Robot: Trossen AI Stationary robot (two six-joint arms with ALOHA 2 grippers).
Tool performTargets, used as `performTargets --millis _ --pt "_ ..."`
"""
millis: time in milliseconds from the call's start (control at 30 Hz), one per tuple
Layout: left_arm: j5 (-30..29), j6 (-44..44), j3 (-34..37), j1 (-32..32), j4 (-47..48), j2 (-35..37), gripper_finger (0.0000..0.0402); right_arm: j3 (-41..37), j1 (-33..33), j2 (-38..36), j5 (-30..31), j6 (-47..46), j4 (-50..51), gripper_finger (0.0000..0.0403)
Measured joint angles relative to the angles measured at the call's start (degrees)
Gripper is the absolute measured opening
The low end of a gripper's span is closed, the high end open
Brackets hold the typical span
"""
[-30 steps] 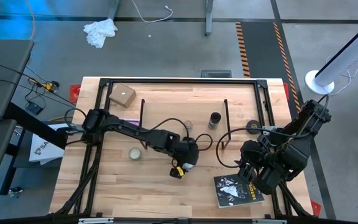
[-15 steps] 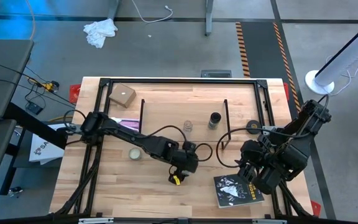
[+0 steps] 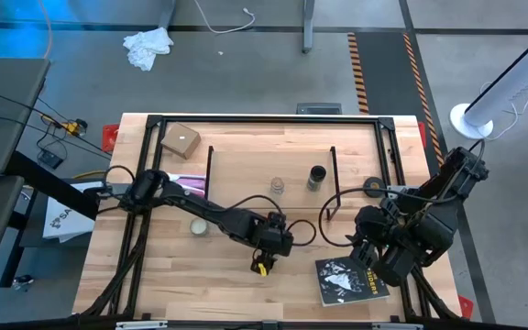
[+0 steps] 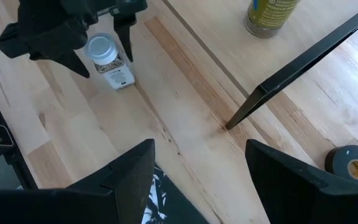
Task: Shelf spices
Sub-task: Put the white seasoning bottle on the shelf
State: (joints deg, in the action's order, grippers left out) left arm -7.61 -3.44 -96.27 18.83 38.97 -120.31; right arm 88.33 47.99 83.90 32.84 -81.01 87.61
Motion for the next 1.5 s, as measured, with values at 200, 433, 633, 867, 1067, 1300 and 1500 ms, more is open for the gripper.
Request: performTargets --millis 200,433,633,867,1067,1300,1500 --pt "1.6 2.4 0.0 0.2 0.8 0.0 0.0352 0.0 0.0 0.0 0.0 0.0 -0.2 0.0247" --pt "2.5 3.4 0.0 1.2 3.0 0.0 0.0352 0.0 0.0 0.0 0.0 0.1 0.0 0.0247" --pt "3.2 3.9 0.0 1.7 5.0 0.0 0.0352 0.0 0.0 0.0 0.8 0.5 0.2 0.0247" --pt "2.0 5.0 -0.1 2.3 5.1 0.0 0.0352 0.0 0.0 0.0 1.2 1.6 0.4 0.0247" --pt "3.5 13.1 -0.1 1.6 5.9 0.0 0.0352 0.0 0.0 0.0 1.3 1.6 0.7 0.0247" --pt "2.5 17.9 -0.1 1.2 4.7 -0.4 0.0352 0.0 0.0 0.0 2.2 1.6 0.7 0.0247" --pt "1.8 24.3 -0.1 0.9 2.6 -0.5 0.0352 0.0 0.0 0.0 2.9 1.6 0.8 0.0247"
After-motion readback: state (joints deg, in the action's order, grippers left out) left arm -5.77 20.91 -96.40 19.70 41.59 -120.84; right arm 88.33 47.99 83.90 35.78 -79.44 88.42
